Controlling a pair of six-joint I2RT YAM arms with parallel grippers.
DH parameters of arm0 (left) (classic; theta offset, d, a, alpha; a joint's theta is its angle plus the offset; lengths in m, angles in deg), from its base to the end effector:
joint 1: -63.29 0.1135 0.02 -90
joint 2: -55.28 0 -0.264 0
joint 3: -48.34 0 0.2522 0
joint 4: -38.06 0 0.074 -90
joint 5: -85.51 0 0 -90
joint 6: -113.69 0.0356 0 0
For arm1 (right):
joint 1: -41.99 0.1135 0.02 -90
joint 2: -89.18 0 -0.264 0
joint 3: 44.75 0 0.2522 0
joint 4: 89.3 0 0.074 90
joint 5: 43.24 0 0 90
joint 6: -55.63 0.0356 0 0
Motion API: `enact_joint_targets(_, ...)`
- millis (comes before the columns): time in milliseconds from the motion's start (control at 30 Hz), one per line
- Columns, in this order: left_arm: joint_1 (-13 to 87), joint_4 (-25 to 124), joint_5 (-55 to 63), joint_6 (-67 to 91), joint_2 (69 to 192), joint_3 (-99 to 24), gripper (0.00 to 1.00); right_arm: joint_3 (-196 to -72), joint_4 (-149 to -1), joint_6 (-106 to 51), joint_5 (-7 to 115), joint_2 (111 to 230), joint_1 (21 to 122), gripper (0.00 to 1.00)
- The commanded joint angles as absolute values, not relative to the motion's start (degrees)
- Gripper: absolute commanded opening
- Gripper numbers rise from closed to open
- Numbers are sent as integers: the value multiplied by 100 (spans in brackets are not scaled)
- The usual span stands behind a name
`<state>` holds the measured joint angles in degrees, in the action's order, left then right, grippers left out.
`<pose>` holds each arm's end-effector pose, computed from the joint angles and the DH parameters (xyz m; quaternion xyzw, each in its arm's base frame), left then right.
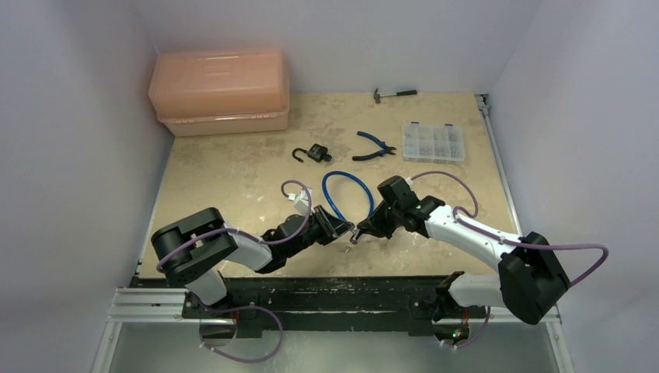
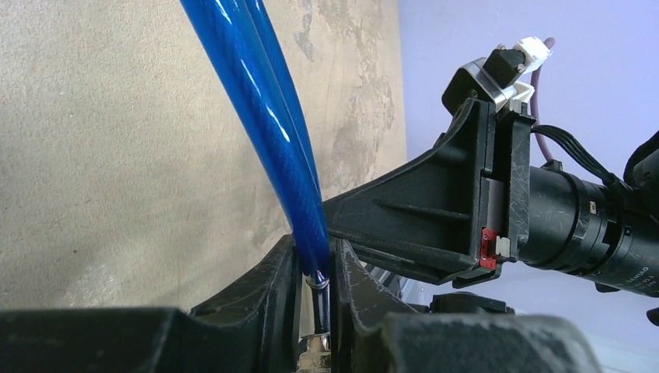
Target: Unlock with the key
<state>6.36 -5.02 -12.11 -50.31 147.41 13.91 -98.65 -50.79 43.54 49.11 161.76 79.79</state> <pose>0.1515 -0.2240 0.1366 -0.1574 0.7748 -0.5331 0.3012 0.1882 0.1478 0.1925 0.3235 0.9029 0.2495 0.1336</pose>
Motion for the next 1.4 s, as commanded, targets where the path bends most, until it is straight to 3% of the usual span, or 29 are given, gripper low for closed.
enact_joint_targets(0,694,-951,-1258,-5148,14688,1469,0,-9937,-5369,4253,4978,16062,7996,0)
enact_joint_targets(667,815,-772,-1631,-5277,14283,1727,0,-10061,-5182,3692,4409,16060,8005,0)
enact_joint_targets(1000,961,374,-1903,-4991,13264,1969,0,-10128,-4863,3565,4008,15911,7991,0)
enact_joint_targets(1367,1251,2606,-2574,-4712,11388,2352,0,-10130,-4538,3357,3179,15835,7864,0)
